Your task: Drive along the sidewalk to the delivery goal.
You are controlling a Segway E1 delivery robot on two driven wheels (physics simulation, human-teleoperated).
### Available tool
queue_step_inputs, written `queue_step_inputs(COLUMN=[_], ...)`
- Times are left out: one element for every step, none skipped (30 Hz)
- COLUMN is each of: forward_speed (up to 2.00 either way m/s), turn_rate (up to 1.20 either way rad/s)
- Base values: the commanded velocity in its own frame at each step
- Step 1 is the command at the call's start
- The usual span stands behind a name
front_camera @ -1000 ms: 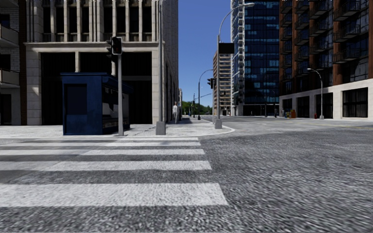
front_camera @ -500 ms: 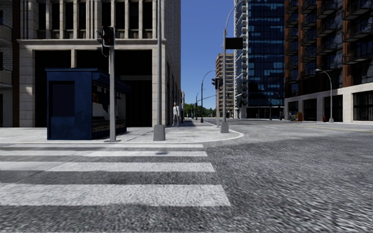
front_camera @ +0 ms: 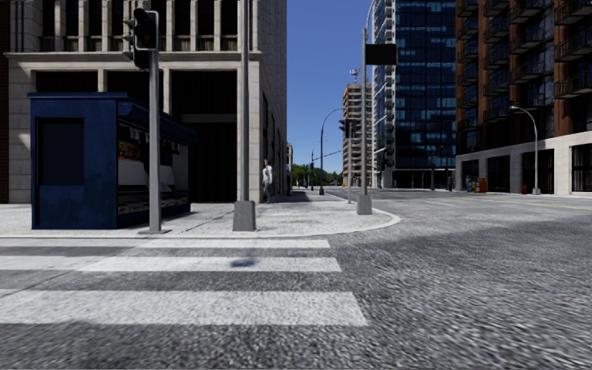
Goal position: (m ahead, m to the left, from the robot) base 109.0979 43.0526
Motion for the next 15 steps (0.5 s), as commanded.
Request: queue_step_inputs(forward_speed=[2.0,2.0,2.0,2.0,2.0,2.0,2.0,2.0,2.0,2.0,2.0,2.0,2.0,2.0,2.0], turn_rate=[0.0,0.0,0.0,0.0,0.0,0.0,0.0,0.0,0.0,0.0,0.0,0.0,0.0,0.0,0.0])
